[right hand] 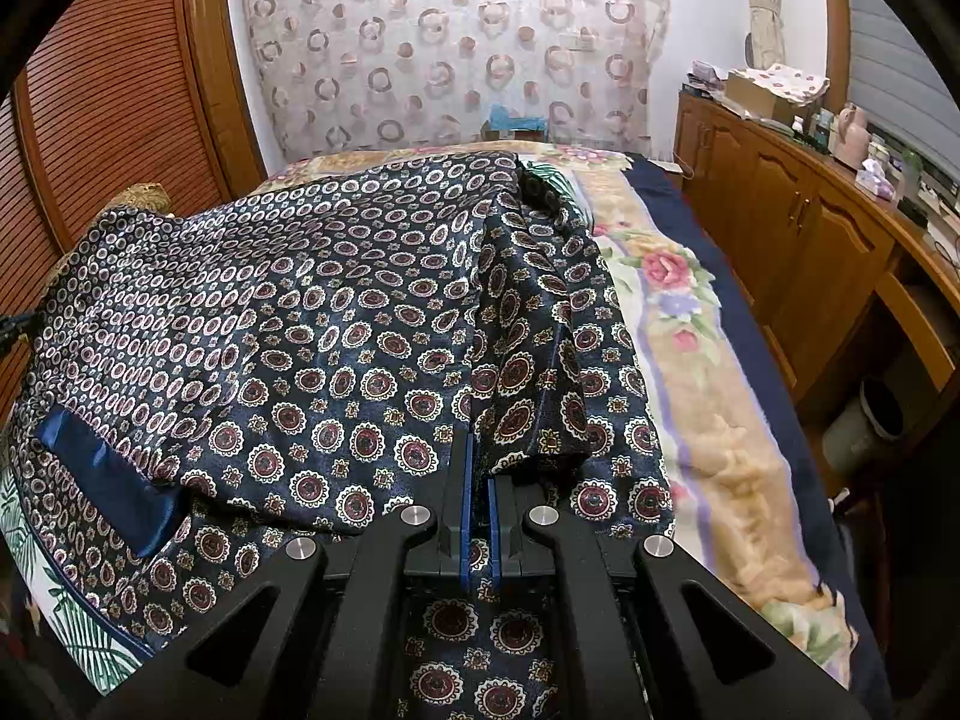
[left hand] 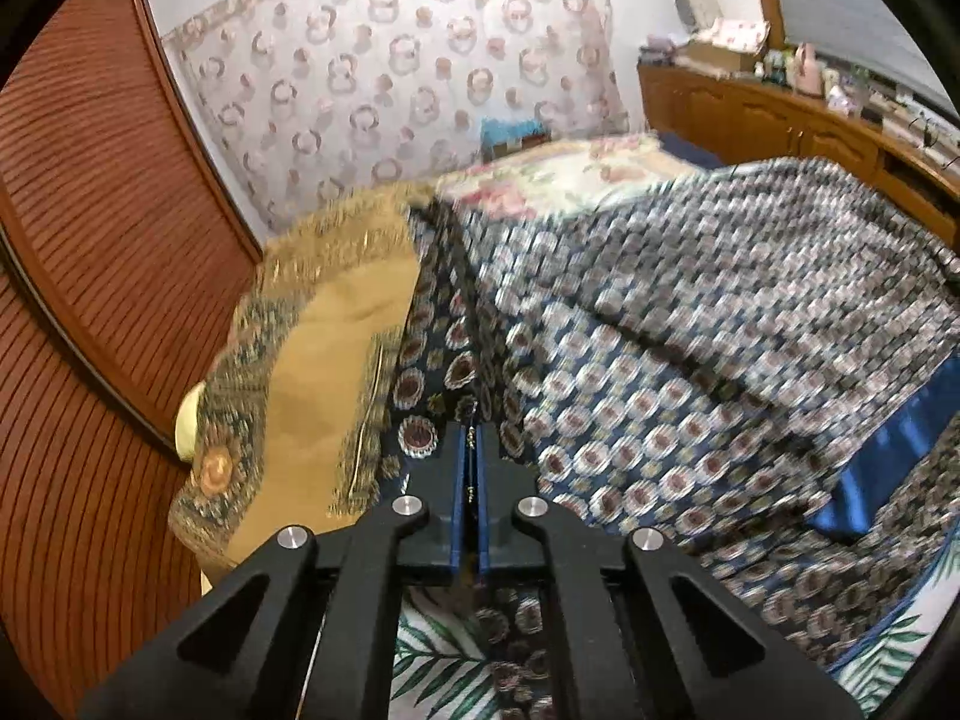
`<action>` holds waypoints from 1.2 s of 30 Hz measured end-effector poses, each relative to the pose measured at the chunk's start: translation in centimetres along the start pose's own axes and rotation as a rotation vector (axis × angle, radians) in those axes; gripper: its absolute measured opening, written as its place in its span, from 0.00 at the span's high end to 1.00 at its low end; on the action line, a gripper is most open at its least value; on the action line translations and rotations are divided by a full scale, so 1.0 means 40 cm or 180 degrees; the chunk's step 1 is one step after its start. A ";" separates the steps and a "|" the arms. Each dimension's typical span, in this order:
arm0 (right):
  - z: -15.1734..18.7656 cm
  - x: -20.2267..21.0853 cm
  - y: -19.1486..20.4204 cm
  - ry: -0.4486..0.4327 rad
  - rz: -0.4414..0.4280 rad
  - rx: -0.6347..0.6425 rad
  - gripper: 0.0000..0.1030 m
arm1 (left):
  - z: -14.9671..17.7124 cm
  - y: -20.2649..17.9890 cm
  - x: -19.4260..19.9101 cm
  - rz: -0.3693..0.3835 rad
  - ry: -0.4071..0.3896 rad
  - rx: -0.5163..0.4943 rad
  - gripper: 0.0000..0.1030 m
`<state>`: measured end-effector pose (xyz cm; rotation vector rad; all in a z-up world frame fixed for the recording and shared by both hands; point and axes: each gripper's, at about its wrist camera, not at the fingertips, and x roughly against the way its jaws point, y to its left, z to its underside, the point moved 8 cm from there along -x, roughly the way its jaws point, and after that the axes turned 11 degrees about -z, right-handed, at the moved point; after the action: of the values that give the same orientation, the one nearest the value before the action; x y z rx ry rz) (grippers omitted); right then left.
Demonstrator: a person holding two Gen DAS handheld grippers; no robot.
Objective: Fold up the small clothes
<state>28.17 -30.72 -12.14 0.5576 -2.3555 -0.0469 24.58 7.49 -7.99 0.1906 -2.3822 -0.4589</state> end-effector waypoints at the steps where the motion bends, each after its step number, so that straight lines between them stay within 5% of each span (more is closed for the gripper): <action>1: 0.000 0.000 0.000 0.0001 -0.0001 0.0002 0.97 | -0.013 -0.003 0.014 0.0044 -0.0047 0.0021 0.97; 12: 0.000 -0.002 -0.003 -0.0005 -0.0051 -0.0018 0.97 | -0.141 -0.063 0.151 0.0915 -0.0316 0.0475 0.97; 16: 0.000 -0.003 -0.007 -0.0017 -0.0110 -0.0060 0.97 | -0.106 -0.053 0.146 0.0634 -0.0305 0.0389 0.97; 26: -0.008 -0.008 -0.004 0.0016 -0.0209 -0.0059 0.98 | 0.061 0.030 0.035 0.0542 0.0087 0.0749 0.97; 36: -0.062 0.099 -0.008 -0.0250 -0.0263 0.0075 0.98 | 0.028 0.052 0.117 0.0618 -0.0163 0.0879 0.97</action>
<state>27.30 -32.33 -7.84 0.6755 -2.4108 -0.0802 20.33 8.53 -5.12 0.0702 -2.4776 -0.0434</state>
